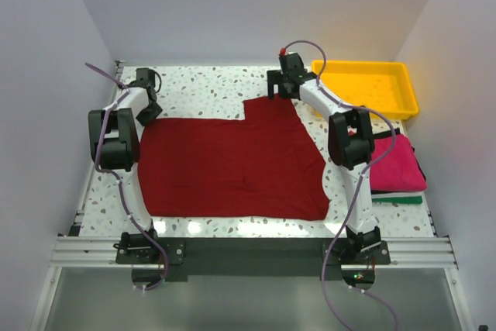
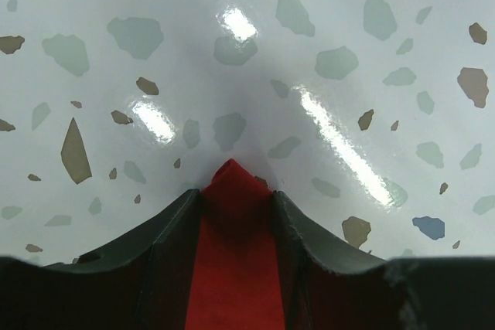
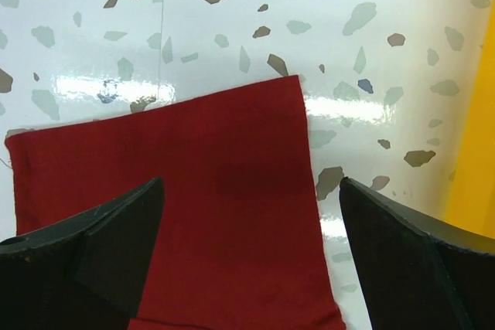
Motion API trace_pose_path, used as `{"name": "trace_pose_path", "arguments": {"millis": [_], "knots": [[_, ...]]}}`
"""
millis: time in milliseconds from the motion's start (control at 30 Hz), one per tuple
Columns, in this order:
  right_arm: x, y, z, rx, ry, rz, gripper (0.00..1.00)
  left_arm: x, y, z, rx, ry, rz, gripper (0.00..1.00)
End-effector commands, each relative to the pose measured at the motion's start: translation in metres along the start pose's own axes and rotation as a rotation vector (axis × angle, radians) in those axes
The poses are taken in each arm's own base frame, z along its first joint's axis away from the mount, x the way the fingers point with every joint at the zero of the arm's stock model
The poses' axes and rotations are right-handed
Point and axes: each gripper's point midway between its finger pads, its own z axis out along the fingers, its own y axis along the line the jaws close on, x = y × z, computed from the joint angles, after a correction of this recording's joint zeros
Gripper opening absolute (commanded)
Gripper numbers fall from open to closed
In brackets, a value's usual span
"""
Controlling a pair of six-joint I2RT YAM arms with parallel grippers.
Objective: Fold and stack the t-shirts
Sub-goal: Fold the tshirt
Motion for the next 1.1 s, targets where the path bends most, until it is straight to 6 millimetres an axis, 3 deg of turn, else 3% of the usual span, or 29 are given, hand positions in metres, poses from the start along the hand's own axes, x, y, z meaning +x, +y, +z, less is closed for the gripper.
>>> {"name": "trace_pose_path", "arguments": {"millis": [0, 67, 200, 233, 267, 333, 500, 633, 767, 900, 1067], "knots": [[-0.036, 0.003, -0.006, -0.027, -0.099, -0.003, 0.99, -0.005, 0.007, 0.005, -0.040, -0.005, 0.018, 0.46], [-0.042, 0.004, -0.003, -0.031, -0.113, -0.015, 0.99, -0.002, 0.007, 0.007, -0.040, 0.009, 0.025, 0.38], [-0.053, 0.003, 0.010, -0.021, -0.140, -0.050, 0.99, 0.000, 0.008, 0.005, -0.042, 0.025, 0.043, 0.32], [-0.063, 0.006, 0.009, -0.023, -0.165, -0.049, 0.99, 0.001, 0.009, 0.004, -0.044, 0.028, 0.046, 0.31], [-0.058, 0.005, 0.020, -0.018, -0.156, -0.065, 0.99, 0.001, 0.010, 0.003, -0.045, 0.029, 0.053, 0.27], [-0.070, 0.006, 0.024, -0.015, -0.192, -0.067, 0.99, 0.001, 0.010, 0.002, -0.041, 0.032, 0.062, 0.23], [-0.062, 0.006, 0.052, -0.022, -0.185, -0.070, 0.98, 0.004, 0.009, 0.002, -0.032, 0.044, 0.088, 0.00], [-0.055, 0.009, 0.062, -0.037, -0.169, -0.083, 0.89, 0.005, 0.011, 0.001, -0.031, 0.049, 0.101, 0.00], [-0.035, 0.007, 0.068, -0.031, -0.110, -0.079, 0.79, 0.004, 0.012, -0.001, -0.031, 0.044, 0.103, 0.00], [-0.014, 0.001, 0.067, -0.010, -0.063, -0.075, 0.77, 0.002, 0.012, -0.005, -0.025, 0.036, 0.098, 0.00], [-0.007, -0.009, 0.059, 0.034, -0.035, -0.061, 0.79, 0.002, 0.013, -0.008, -0.022, 0.032, 0.098, 0.00]]}}
